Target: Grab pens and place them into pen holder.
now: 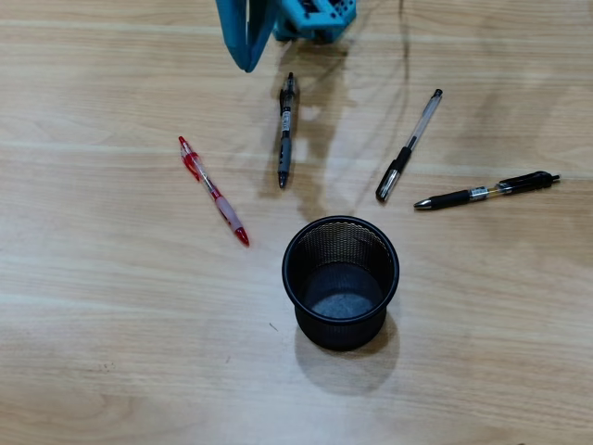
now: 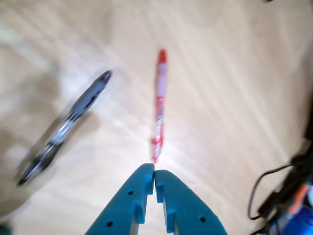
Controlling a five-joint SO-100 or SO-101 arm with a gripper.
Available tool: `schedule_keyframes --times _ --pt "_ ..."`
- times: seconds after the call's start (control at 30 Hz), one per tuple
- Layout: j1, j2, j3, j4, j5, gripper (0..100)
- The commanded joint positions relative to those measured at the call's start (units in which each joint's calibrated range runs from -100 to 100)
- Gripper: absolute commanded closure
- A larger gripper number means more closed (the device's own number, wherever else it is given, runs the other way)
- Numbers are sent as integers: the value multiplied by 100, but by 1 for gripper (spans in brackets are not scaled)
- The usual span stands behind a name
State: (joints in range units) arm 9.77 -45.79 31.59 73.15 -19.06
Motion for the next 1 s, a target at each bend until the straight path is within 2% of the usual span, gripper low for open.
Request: schedule_keyframes --times 0.0,0.1,0.2,0.53,0.57,0.77,0.83,0.97 --pt "98 1127 -1946 1454 -67 98" --pt "290 2087 -3412 2375 -67 98" --pt "244 2690 -4082 2575 -99 98" --pt "482 3930 -4209 2566 -115 98" --pt "509 4074 -4209 2539 -104 97" --pt "482 5144 -4263 2466 -62 66" --pt "482 5416 -4263 2356 -62 63" --pt "537 5866 -4263 2138 -73 66"
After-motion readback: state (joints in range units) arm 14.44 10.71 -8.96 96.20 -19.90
